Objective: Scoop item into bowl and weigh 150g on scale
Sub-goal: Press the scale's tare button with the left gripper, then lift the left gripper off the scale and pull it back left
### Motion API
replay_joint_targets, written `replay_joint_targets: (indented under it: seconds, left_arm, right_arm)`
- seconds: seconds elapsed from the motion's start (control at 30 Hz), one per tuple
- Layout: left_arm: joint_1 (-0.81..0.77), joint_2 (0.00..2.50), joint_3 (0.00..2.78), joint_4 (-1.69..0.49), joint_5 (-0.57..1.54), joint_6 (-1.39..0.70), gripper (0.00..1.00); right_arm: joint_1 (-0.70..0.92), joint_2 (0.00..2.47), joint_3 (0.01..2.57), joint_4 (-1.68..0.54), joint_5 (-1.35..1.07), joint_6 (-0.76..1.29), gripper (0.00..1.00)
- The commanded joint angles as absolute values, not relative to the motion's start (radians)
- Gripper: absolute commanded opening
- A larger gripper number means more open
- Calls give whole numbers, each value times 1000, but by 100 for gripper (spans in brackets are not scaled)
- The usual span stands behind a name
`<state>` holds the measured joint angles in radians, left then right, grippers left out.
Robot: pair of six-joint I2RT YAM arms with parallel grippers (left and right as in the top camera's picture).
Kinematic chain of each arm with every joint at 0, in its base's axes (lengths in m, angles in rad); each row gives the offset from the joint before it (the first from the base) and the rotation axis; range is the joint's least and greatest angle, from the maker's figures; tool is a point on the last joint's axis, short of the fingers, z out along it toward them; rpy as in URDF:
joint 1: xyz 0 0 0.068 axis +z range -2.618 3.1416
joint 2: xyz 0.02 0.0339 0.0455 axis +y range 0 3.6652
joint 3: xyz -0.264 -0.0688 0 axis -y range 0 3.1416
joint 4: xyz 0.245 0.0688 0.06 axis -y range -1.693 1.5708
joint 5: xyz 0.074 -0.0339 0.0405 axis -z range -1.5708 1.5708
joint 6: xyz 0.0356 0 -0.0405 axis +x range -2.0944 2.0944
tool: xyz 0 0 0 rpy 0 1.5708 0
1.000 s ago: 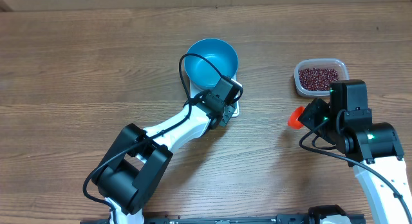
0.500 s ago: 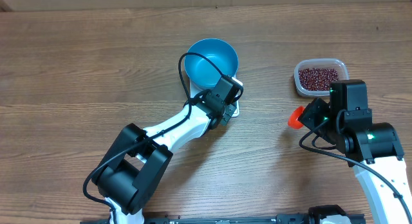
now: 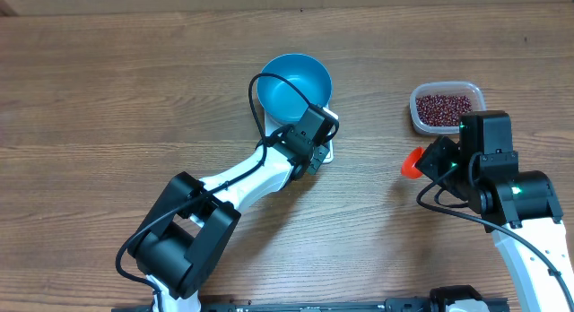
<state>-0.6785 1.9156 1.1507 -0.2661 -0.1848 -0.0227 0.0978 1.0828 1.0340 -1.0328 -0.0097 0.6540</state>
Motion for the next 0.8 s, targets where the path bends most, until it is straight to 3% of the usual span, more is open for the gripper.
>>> replay_joint_targets:
  seconds: [0.0, 0.77]
  left_arm:
    - [-672, 1926, 1140, -264, -198, -29, 4]
    - [-672, 1881, 1142, -318, -203, -29, 4]
  right_arm:
    - [94, 1076, 1067, -1027, 6, 657, 4]
    - [94, 1076, 1067, -1026, 6, 657, 4]
